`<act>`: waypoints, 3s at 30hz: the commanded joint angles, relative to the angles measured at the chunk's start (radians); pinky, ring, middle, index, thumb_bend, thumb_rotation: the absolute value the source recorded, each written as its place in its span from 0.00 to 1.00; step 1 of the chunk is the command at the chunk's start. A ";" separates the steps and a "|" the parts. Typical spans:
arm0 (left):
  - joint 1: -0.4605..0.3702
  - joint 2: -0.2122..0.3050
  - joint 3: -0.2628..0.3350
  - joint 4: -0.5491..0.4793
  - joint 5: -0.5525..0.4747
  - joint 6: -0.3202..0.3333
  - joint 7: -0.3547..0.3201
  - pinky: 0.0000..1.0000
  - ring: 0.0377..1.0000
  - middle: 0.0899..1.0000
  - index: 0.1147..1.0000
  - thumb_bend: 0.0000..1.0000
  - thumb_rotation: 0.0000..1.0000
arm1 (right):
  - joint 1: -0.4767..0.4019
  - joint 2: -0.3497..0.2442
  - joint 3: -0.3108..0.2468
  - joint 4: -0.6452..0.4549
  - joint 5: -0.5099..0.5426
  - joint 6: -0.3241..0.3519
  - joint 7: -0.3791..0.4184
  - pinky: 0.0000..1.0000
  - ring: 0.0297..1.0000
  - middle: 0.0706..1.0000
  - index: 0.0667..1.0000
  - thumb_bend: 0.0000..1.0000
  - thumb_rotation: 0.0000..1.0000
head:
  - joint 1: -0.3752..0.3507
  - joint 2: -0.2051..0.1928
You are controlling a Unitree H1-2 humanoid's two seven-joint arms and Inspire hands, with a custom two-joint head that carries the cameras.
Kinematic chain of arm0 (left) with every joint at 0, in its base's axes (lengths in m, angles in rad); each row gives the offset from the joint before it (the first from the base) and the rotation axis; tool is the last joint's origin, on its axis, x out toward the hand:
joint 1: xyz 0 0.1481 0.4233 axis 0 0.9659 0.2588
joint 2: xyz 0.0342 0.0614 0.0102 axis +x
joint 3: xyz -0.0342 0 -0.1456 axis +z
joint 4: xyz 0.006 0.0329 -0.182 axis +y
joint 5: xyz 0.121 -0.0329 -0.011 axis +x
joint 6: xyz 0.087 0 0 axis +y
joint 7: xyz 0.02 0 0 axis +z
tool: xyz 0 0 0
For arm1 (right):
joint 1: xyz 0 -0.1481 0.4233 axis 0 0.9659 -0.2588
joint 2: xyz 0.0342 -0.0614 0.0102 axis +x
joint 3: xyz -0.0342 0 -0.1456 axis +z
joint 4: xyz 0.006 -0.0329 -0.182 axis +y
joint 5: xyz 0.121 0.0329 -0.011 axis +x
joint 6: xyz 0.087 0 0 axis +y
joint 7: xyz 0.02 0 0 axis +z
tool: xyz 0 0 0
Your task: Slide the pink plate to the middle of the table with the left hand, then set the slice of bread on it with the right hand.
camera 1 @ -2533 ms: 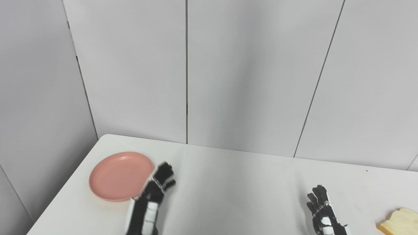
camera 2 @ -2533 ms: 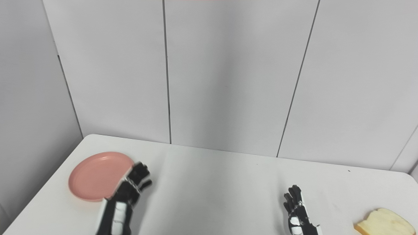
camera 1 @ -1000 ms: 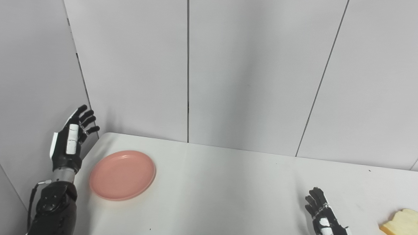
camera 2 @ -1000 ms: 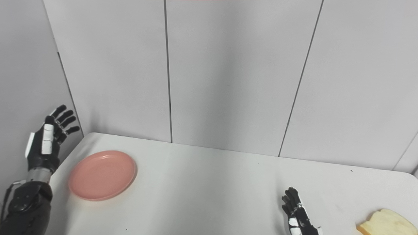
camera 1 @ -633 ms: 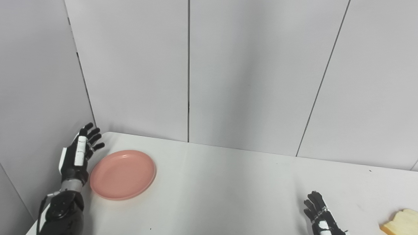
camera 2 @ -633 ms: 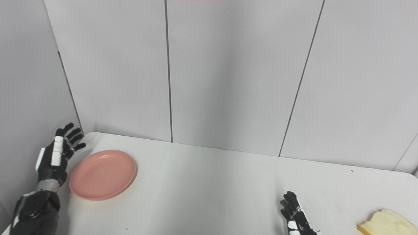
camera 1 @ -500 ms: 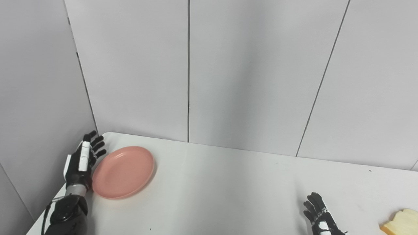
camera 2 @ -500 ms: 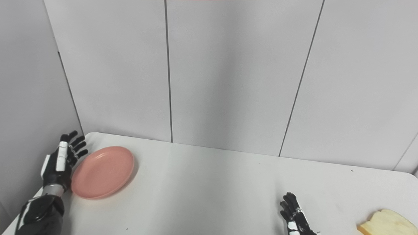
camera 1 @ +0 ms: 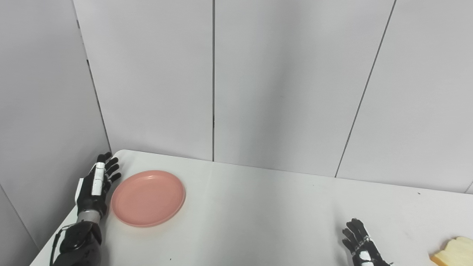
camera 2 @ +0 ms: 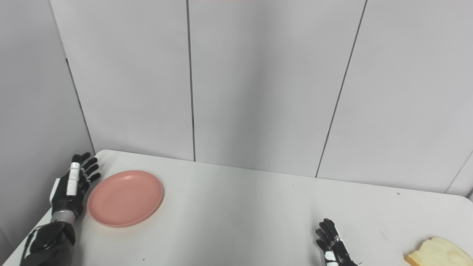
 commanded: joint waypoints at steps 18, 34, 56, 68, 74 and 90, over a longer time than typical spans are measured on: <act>-0.025 -0.010 -0.031 -0.013 0.023 -0.019 -0.071 0.79 0.88 0.86 0.84 0.89 0.89 | 0.065 0.020 0.004 0.047 -0.014 0.005 -0.002 0.93 0.92 0.93 0.91 0.76 0.82 | -0.014 0.004; 0.059 -0.096 -0.124 -0.199 0.114 -0.014 -0.045 0.64 0.80 0.80 0.80 0.90 0.89 | 0.065 0.025 0.006 0.041 -0.024 0.012 -0.004 0.92 0.92 0.93 0.91 0.77 0.82 | -0.032 0.016; 0.093 -0.249 -0.198 -0.348 0.123 0.075 -0.036 0.68 0.81 0.81 0.80 0.96 0.89 | 0.077 0.042 0.014 -0.007 -0.044 0.037 -0.015 0.89 0.89 0.91 0.90 0.78 0.80 | -0.089 0.051; 0.124 -0.315 -0.217 -0.396 0.127 0.137 -0.041 0.70 0.83 0.82 0.81 0.95 0.90 | 0.079 0.084 0.041 -0.054 -0.084 0.082 -0.045 0.89 0.89 0.90 0.90 0.77 0.80 | -0.222 0.085; 0.133 -0.339 -0.219 -0.394 0.120 0.136 -0.050 0.71 0.83 0.83 0.81 0.90 0.91 | 0.074 0.116 0.062 -0.068 -0.140 0.098 -0.075 0.86 0.88 0.90 0.88 0.78 0.81 | -0.295 0.096; 0.157 -0.405 -0.225 -0.394 0.124 0.111 -0.022 0.76 0.85 0.87 0.83 0.89 0.86 | 0.058 0.175 0.104 -0.061 -0.213 0.082 -0.131 0.85 0.88 0.90 0.88 0.75 0.83 | -0.421 0.099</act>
